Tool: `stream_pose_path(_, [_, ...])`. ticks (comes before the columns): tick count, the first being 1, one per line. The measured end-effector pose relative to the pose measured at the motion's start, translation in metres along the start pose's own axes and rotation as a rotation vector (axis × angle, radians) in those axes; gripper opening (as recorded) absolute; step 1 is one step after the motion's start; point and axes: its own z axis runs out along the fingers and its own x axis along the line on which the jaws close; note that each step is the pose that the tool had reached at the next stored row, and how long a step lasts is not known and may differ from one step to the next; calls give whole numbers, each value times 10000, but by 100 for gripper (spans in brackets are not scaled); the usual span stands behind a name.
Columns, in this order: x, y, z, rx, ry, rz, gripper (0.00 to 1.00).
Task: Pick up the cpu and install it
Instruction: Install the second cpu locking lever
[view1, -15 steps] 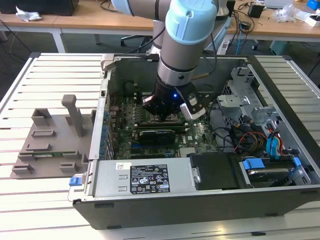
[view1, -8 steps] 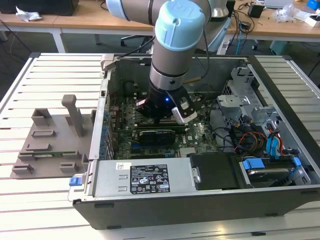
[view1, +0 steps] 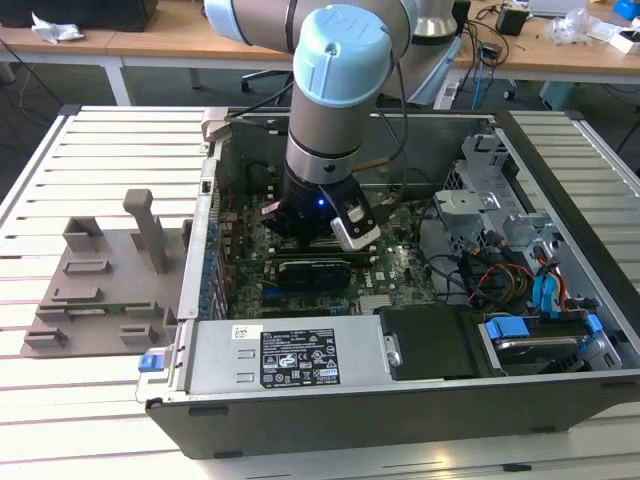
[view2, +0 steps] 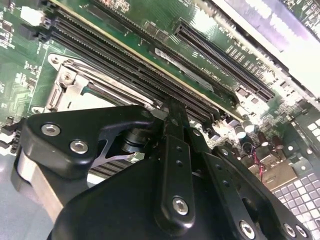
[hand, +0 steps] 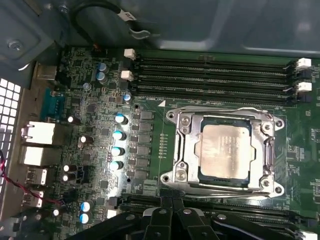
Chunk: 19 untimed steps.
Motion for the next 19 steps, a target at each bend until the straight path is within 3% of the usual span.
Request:
stream_pose_path(14, [0, 113, 92, -38, 4, -33, 11])
stream_pose_path(19, [14, 120, 74, -57, -18, -46, 11])
